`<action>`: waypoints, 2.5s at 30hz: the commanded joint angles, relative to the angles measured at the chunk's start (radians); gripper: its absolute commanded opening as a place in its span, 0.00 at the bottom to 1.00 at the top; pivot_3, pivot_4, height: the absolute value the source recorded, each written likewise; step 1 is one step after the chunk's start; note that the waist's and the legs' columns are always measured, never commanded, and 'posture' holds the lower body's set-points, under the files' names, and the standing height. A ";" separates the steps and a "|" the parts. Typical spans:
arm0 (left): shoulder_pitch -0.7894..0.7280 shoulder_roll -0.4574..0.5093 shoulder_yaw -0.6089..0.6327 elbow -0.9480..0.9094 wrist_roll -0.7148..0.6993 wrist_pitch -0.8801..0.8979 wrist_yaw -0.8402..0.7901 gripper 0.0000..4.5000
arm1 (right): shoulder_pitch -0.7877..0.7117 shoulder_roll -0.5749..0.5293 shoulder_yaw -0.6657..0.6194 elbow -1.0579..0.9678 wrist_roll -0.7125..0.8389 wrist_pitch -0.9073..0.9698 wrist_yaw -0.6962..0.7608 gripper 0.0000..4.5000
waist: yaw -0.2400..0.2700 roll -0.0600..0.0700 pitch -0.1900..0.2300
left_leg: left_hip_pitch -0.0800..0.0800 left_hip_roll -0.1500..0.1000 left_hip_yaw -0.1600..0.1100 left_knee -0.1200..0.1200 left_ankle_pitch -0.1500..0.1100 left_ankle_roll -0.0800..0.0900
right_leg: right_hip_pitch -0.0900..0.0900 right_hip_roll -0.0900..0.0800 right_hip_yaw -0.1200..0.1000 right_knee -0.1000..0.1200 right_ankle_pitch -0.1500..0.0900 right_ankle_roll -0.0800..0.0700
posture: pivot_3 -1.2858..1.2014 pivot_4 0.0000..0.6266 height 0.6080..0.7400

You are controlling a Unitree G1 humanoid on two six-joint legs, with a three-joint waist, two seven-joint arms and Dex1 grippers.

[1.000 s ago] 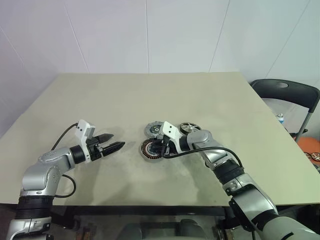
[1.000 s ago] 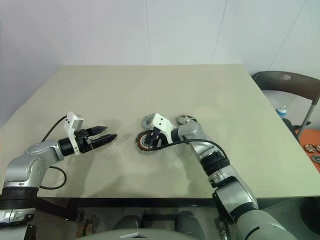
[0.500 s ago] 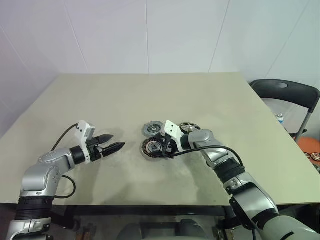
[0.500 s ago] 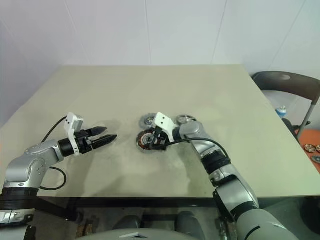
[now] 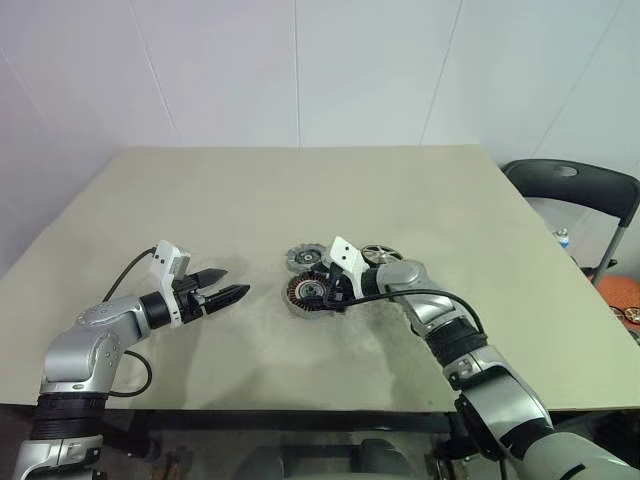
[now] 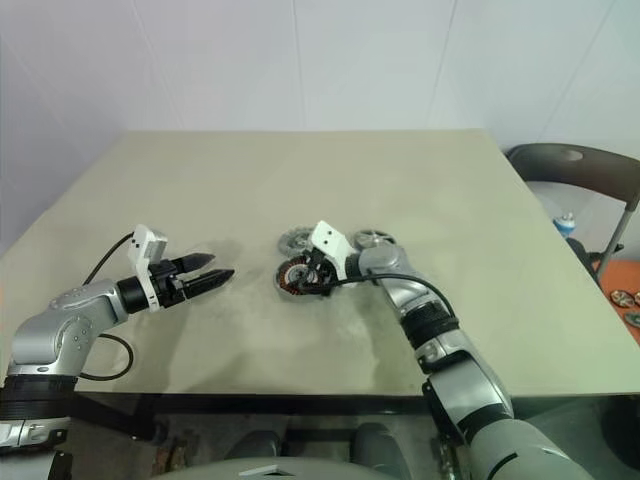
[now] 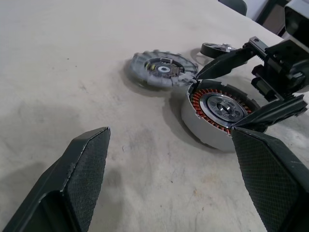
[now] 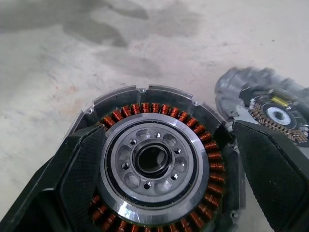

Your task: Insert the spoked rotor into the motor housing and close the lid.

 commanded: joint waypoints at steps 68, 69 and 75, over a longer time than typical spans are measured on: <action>-0.011 -0.003 0.013 -0.026 -0.008 -0.017 0.010 0.95 | 0.033 0.054 0.029 -0.034 -0.037 0.035 -0.022 0.07 | -0.003 0.000 0.000 | 0.000 0.000 0.000 -0.002 0.000 0.000 | -0.002 0.000 0.000 0.000 0.000 0.000 | 0.52 0.00 1.00; -0.011 -0.004 0.012 -0.026 -0.008 -0.017 0.011 0.95 | 0.030 0.065 0.024 -0.011 -0.039 0.031 -0.039 0.07 | -0.004 0.000 0.000 | 0.000 0.000 0.000 -0.002 0.000 0.000 | -0.002 0.000 0.000 0.000 0.000 0.000 | 0.52 0.00 1.00; -0.011 -0.011 0.018 -0.028 -0.011 -0.014 0.020 0.95 | -0.013 0.121 -0.080 0.107 0.023 0.140 -0.102 0.07 | -0.008 0.000 0.000 | 0.001 0.001 0.000 -0.001 0.000 0.000 | 0.000 0.001 0.000 0.001 0.000 0.000 | 0.52 0.00 1.00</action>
